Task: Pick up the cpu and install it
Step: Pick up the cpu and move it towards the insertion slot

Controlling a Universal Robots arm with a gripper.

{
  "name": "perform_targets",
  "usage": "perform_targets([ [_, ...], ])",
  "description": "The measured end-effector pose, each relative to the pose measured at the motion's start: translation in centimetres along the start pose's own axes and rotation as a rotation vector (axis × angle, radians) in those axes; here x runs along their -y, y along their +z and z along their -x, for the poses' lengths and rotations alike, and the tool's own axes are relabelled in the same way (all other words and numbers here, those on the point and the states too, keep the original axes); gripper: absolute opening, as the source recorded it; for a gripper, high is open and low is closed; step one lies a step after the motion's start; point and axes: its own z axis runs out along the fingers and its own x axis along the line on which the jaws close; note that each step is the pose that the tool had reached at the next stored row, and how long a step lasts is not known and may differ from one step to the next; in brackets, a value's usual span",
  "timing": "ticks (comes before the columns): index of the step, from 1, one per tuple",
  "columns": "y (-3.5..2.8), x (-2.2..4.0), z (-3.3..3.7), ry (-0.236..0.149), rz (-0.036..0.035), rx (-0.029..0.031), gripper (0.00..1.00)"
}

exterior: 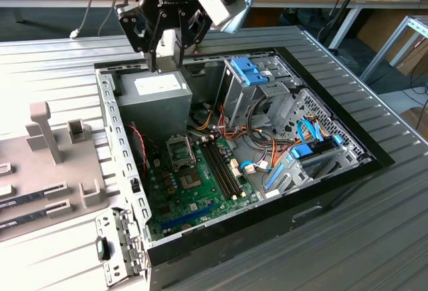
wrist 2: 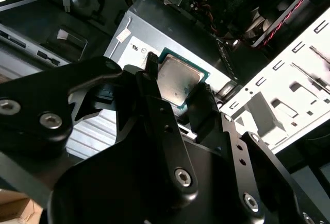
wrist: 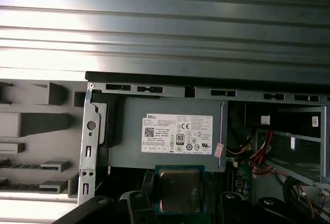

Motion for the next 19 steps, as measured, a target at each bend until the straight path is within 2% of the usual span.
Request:
perform_targets([
  [19,0.23,0.9,0.89,0.0,-0.0001,-0.0001,0.47],
])
